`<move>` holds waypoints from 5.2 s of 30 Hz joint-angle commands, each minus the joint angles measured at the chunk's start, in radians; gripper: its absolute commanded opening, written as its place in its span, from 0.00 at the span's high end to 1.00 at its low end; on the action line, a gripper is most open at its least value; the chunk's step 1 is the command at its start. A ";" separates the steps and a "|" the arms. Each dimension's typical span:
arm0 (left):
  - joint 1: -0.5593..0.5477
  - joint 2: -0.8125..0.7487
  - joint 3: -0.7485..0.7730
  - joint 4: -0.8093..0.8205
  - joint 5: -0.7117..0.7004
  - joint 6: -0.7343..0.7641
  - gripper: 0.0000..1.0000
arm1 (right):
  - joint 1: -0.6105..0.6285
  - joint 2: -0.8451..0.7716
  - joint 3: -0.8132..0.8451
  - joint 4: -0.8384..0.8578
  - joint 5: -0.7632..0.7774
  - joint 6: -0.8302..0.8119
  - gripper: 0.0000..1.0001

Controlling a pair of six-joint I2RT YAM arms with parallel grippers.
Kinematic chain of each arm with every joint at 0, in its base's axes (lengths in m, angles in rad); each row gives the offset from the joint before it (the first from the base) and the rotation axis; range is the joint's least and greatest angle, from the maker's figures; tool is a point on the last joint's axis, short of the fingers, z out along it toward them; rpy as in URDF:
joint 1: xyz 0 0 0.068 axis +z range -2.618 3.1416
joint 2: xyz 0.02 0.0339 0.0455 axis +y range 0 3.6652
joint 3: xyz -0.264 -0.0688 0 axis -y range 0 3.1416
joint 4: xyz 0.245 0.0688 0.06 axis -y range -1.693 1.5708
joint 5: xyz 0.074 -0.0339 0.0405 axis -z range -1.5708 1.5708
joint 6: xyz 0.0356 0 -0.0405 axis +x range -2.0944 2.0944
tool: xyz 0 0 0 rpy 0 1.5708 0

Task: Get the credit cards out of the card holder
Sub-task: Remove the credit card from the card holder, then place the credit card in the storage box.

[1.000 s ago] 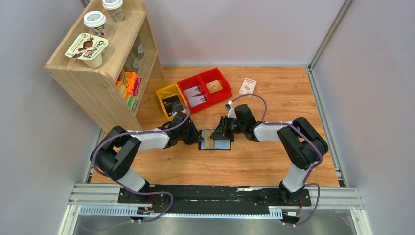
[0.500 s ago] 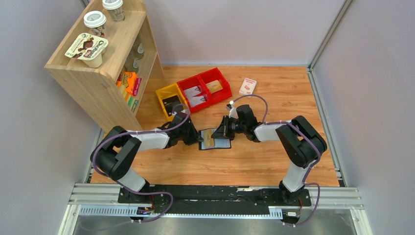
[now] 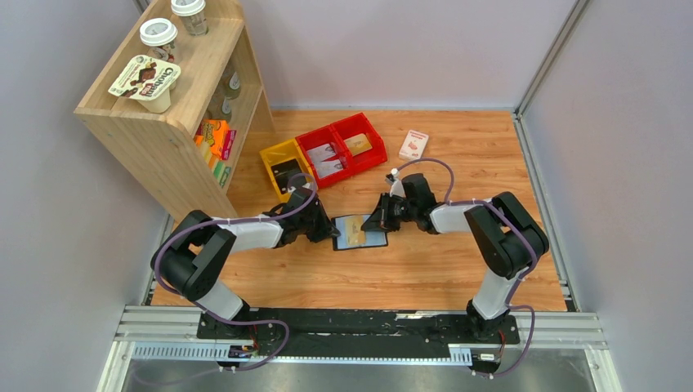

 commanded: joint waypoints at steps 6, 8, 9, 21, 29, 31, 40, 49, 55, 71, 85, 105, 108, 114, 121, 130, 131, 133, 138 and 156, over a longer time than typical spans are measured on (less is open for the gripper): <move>-0.007 -0.093 -0.018 0.041 0.026 0.033 0.78 | -0.017 -0.020 0.003 0.024 -0.034 -0.012 1.00; -0.010 -0.111 -0.005 0.079 0.040 0.033 0.74 | -0.016 -0.014 0.003 0.032 -0.039 -0.007 1.00; -0.010 -0.110 0.003 0.095 0.050 0.036 0.73 | -0.016 -0.010 0.002 0.035 -0.042 -0.006 1.00; -0.013 0.065 0.086 0.174 0.095 0.058 0.78 | -0.016 0.002 0.006 0.043 -0.052 -0.002 1.00; -0.013 0.125 0.069 0.107 0.057 0.048 0.96 | -0.017 -0.003 0.003 0.027 -0.039 -0.005 1.00; -0.013 0.127 0.065 0.066 0.028 0.045 0.98 | -0.020 -0.004 0.002 0.023 -0.032 -0.004 1.00; -0.021 0.156 0.068 -0.035 -0.012 0.048 1.00 | -0.054 -0.004 -0.017 0.001 -0.011 0.021 1.00; -0.024 0.165 0.080 -0.062 -0.022 0.048 1.00 | -0.069 0.003 -0.014 -0.007 -0.023 0.017 0.91; -0.028 0.166 0.084 -0.062 -0.017 0.054 1.00 | -0.065 0.029 0.005 0.006 -0.046 0.011 0.76; -0.030 0.147 0.074 -0.068 -0.032 0.044 1.00 | -0.118 -0.010 -0.016 -0.046 -0.037 -0.024 1.00; -0.030 -0.137 0.083 0.027 -0.057 0.143 0.77 | -0.168 -0.279 -0.122 0.027 0.040 0.157 1.00; -0.012 -0.785 0.238 -0.378 -0.506 0.965 0.24 | -0.099 -0.078 0.167 0.317 0.595 0.528 1.00; -0.004 -0.804 0.210 -0.341 -0.607 1.002 0.24 | -0.077 0.028 0.249 0.335 0.727 0.562 1.00; 0.007 -0.864 0.128 -0.320 -0.680 1.021 0.24 | -0.036 0.219 0.428 0.330 0.869 0.594 1.00; 0.008 -0.887 0.115 -0.303 -0.730 1.035 0.24 | 0.003 0.353 0.566 0.258 0.971 0.623 1.00; 0.008 -0.893 0.114 -0.301 -0.717 1.030 0.24 | 0.043 0.486 0.733 0.167 1.034 0.645 0.99; 0.008 -0.893 0.114 -0.301 -0.715 1.032 0.23 | 0.046 0.494 0.749 0.156 1.035 0.646 0.99; 0.008 -0.892 0.114 -0.301 -0.717 1.032 0.24 | 0.049 0.503 0.772 0.116 1.044 0.662 0.98; 0.008 -0.895 0.112 -0.299 -0.721 1.036 0.24 | 0.058 0.485 0.778 0.041 1.072 0.654 0.89; 0.008 -0.871 0.110 -0.304 -0.663 1.021 0.24 | 0.076 0.148 0.589 -0.063 1.026 0.345 0.30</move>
